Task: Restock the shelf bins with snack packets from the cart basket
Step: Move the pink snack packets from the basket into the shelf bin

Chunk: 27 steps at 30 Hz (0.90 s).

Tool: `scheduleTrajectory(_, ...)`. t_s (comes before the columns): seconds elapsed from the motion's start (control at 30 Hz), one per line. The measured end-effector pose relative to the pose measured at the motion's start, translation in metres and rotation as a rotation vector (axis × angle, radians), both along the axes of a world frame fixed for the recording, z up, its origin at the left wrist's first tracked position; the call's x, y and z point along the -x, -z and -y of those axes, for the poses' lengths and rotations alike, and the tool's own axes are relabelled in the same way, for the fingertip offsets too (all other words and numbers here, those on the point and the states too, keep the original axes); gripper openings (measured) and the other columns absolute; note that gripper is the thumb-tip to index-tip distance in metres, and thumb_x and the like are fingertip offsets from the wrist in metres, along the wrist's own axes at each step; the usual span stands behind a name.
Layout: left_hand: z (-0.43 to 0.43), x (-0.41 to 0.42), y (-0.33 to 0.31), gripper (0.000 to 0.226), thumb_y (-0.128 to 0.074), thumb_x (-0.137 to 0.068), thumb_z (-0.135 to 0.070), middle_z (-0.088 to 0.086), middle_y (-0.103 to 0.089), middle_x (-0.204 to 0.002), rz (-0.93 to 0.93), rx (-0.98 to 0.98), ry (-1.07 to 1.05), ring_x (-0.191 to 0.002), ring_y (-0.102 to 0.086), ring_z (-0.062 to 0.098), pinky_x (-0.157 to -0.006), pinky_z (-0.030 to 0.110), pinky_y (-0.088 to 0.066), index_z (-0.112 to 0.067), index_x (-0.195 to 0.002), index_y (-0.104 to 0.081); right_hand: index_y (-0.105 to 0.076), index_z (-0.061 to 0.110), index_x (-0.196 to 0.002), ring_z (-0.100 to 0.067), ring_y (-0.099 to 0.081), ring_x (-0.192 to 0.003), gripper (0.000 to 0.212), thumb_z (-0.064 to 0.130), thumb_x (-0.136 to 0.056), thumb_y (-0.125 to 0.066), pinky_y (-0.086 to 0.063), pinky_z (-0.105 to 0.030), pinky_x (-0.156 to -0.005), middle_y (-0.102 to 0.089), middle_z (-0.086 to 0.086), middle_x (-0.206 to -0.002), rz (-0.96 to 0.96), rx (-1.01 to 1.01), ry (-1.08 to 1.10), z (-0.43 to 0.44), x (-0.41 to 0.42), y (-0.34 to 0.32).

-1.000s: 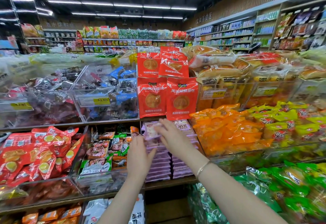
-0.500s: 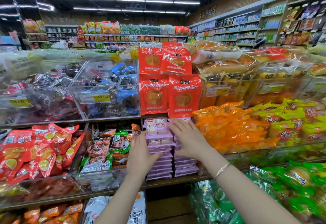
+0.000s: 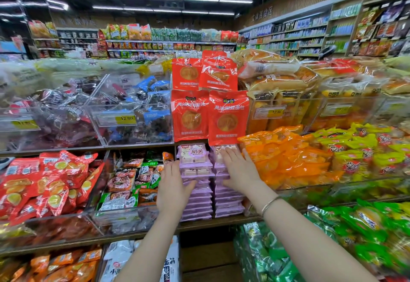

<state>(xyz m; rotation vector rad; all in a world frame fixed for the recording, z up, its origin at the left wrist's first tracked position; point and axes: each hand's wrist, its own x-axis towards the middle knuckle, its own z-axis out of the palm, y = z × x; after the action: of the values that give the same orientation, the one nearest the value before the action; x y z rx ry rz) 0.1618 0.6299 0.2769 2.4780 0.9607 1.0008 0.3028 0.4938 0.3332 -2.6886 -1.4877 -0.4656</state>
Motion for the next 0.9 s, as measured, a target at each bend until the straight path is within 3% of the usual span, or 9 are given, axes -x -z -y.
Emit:
scheduleTrajectory(0.2,0.009,0.011,-0.001,0.113,-0.071,-0.071,-0.061,0.009,-0.024,-0.155,-0.142,-0.041,0.005,-0.142,-0.024,0.025,-0.11,0.036,-0.034,-0.01,-0.151,-0.012,-0.007,0.018,-0.151,-0.021,-0.01,-0.146,0.095,0.035,-0.081,-0.068,-0.002,-0.039,-0.118,-0.013,-0.002,-0.158,-0.035,-0.034,-0.13,0.02,0.012,-0.005)
scheduleTrajectory(0.3,0.027,0.028,-0.009,0.116,-0.074,-0.072,-0.055,0.011,-0.026,-0.153,-0.068,0.011,0.06,-0.14,-0.026,0.028,-0.112,0.041,-0.033,-0.007,-0.152,-0.005,-0.021,0.021,-0.149,-0.017,-0.022,-0.142,0.075,0.031,-0.086,-0.062,-0.02,-0.034,-0.116,-0.025,0.002,-0.154,-0.121,-0.236,-0.249,0.037,0.025,-0.004)
scheduleTrajectory(0.37,0.046,0.043,-0.012,0.099,-0.072,-0.078,-0.048,0.008,-0.034,-0.148,0.055,0.026,0.065,-0.135,-0.03,0.025,-0.11,0.038,-0.033,-0.007,-0.15,-0.017,-0.031,0.024,-0.145,-0.013,-0.028,-0.138,0.063,0.031,-0.089,-0.058,-0.032,-0.03,-0.108,-0.032,0.005,-0.15,-0.273,-0.404,-0.271,0.056,0.039,0.004)
scheduleTrajectory(0.43,0.072,0.062,-0.009,0.064,-0.066,-0.085,-0.039,0.002,-0.047,-0.131,0.198,0.037,0.083,-0.123,-0.041,0.017,-0.1,0.026,-0.036,-0.011,-0.137,-0.041,-0.038,0.027,-0.139,-0.009,-0.038,-0.129,0.054,0.037,-0.089,-0.056,-0.038,-0.027,-0.1,-0.04,0.009,-0.142,-0.489,-0.493,-0.226,0.079,0.051,0.021)
scheduleTrajectory(0.53,0.12,0.094,0.016,0.02,-0.063,-0.089,-0.028,-0.01,-0.059,-0.098,0.275,0.344,0.139,-0.087,-0.055,-0.002,-0.072,0.007,-0.04,-0.02,-0.107,-0.057,-0.048,0.027,-0.129,-0.009,-0.055,-0.108,0.046,0.044,-0.087,-0.057,-0.046,-0.027,-0.086,-0.053,0.009,-0.125,-0.876,-0.44,-0.101,0.123,0.065,0.065)
scheduleTrajectory(0.63,0.164,0.128,0.062,0.004,-0.061,-0.091,-0.014,-0.001,-0.059,-0.079,0.034,0.838,0.246,-0.071,-0.057,0.01,-0.059,0.011,-0.041,-0.015,-0.089,-0.058,-0.056,0.018,-0.12,-0.008,-0.056,-0.09,0.036,0.036,-0.089,-0.059,-0.043,-0.02,-0.075,-0.057,0.006,-0.104,-1.096,-0.327,0.048,0.169,0.083,0.124)
scheduleTrajectory(0.73,0.205,0.166,0.112,0.012,-0.056,-0.095,-0.018,-0.005,-0.056,-0.075,-0.359,1.185,0.312,-0.062,-0.058,-0.003,-0.056,0.009,-0.042,-0.011,-0.085,-0.058,-0.059,0.008,-0.114,-0.017,-0.056,-0.086,0.028,0.022,-0.09,-0.061,-0.044,-0.028,-0.081,-0.059,-0.004,-0.094,-1.27,-0.234,0.213,0.219,0.107,0.184)
scheduleTrajectory(0.8,0.23,0.191,0.144,0.015,-0.055,-0.096,-0.019,-0.006,-0.054,-0.077,-0.492,1.291,0.261,-0.066,-0.054,-0.001,-0.056,0.009,-0.041,-0.012,-0.083,-0.057,-0.06,0.005,-0.115,-0.017,-0.059,-0.091,0.028,0.02,-0.091,-0.06,-0.043,-0.025,-0.082,-0.064,-0.008,-0.102,-1.291,-0.124,0.273,0.254,0.125,0.217)
scheduleTrajectory(0.9,0.265,0.225,0.187,0.019,-0.053,-0.097,-0.023,0.002,-0.051,-0.078,-0.672,1.236,0.185,-0.07,-0.047,0.013,-0.061,0.021,-0.039,-0.015,-0.08,-0.053,-0.062,0.003,-0.111,-0.009,-0.055,-0.09,0.026,0.019,-0.091,-0.059,-0.036,-0.015,-0.072,-0.067,-0.011,-0.108,-1.306,0.008,0.333,0.307,0.153,0.253)
